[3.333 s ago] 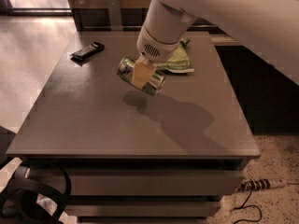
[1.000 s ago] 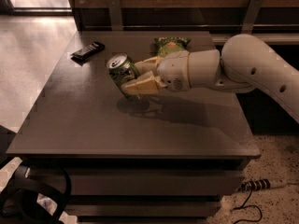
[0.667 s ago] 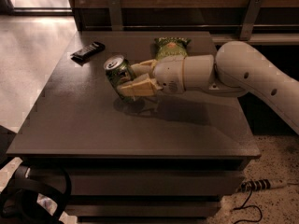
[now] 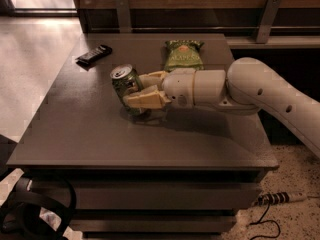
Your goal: Place green can upright
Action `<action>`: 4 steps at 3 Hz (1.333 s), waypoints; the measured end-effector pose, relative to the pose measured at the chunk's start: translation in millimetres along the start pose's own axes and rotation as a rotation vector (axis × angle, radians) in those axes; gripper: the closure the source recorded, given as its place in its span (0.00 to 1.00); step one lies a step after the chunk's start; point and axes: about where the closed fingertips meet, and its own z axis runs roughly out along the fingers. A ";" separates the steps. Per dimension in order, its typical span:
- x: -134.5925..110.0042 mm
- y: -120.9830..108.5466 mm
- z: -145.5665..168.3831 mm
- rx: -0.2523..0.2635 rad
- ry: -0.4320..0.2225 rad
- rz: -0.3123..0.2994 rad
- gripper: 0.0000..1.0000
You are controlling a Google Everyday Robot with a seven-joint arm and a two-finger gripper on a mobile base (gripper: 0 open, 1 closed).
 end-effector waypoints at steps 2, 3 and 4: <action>22.6 -2.6 0.8 0.006 -0.036 0.065 1.00; 20.5 -2.7 0.4 0.006 -0.036 0.065 0.82; 20.4 -2.6 0.5 0.006 -0.036 0.065 0.58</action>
Offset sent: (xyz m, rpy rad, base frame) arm 0.0105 -0.0145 -0.0427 0.0949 0.0993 -0.0421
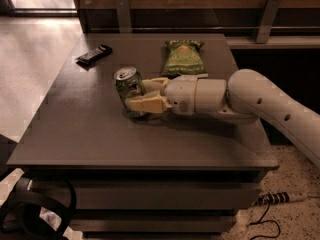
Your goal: Place green can upright
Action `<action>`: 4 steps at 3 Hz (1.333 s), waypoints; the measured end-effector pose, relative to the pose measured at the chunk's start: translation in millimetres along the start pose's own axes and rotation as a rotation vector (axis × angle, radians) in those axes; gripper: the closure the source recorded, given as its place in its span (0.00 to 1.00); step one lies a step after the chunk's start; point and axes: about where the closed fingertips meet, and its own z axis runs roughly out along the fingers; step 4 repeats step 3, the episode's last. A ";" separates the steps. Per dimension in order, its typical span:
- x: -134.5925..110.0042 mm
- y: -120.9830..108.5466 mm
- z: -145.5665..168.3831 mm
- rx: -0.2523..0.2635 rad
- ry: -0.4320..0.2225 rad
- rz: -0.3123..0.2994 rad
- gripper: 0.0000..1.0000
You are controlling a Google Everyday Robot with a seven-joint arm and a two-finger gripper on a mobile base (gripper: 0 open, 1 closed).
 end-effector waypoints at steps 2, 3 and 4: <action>-0.6 1.5 2.0 -0.004 0.000 -0.001 0.11; -1.1 2.6 3.4 -0.007 0.000 -0.002 0.00; -1.1 2.6 3.4 -0.007 0.000 -0.002 0.00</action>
Offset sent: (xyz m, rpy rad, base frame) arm 0.0000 0.0001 0.0000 0.0000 0.0000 0.0002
